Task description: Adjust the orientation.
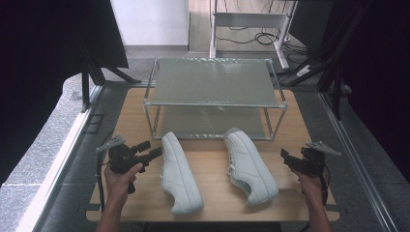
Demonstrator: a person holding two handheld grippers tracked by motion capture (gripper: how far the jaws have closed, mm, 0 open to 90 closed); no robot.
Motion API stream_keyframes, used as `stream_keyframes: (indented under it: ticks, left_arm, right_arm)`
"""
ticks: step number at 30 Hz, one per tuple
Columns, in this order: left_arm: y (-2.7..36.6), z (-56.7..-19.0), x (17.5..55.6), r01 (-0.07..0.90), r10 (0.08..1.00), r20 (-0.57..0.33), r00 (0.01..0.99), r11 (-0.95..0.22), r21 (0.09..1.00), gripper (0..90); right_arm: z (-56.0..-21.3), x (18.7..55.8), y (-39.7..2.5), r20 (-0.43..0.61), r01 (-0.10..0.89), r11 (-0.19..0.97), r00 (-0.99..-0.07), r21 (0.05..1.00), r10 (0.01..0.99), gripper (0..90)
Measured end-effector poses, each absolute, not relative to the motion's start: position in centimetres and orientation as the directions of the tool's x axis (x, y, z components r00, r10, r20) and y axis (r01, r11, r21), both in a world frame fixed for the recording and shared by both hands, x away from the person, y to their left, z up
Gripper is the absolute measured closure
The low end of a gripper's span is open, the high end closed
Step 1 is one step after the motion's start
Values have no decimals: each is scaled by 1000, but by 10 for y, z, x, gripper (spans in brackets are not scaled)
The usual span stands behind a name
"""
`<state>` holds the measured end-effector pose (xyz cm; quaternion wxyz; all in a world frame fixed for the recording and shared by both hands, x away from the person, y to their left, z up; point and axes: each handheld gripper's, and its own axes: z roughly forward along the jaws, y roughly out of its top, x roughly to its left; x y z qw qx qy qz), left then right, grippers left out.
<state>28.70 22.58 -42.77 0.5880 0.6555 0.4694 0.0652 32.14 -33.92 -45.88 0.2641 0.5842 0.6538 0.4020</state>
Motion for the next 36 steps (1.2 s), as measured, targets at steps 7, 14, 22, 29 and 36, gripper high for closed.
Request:
stream_keyframes:
  ticks: [7, 14, 22, 29, 36]
  left_arm:
    - [223, -433, 288, 549, 705, -465, 535, 128, 826, 294]
    - [226, -432, 283, 538, 722, -449, 526, 126, 834, 414]
    - [220, -430, 283, 551, 685, -476, 552, 129, 824, 699]
    - [221, -430, 279, 549, 701, -470, 537, 132, 825, 872]
    - [225, -439, 268, 615, 743, -460, 486, 82, 784, 891]
  right_arm:
    - [-458, 318, -344, 183, 544, -39, -213, 838, 960, 242]
    - [-440, 313, -354, 206, 500, -95, -174, 861, 963, 274]
    - [-440, 312, -354, 204, 503, -89, -177, 860, 963, 294]
    - [-443, 319, -350, 223, 522, -88, -202, 848, 954, 313]
    - [-441, 320, -343, 206, 517, -57, -236, 854, 950, 327]
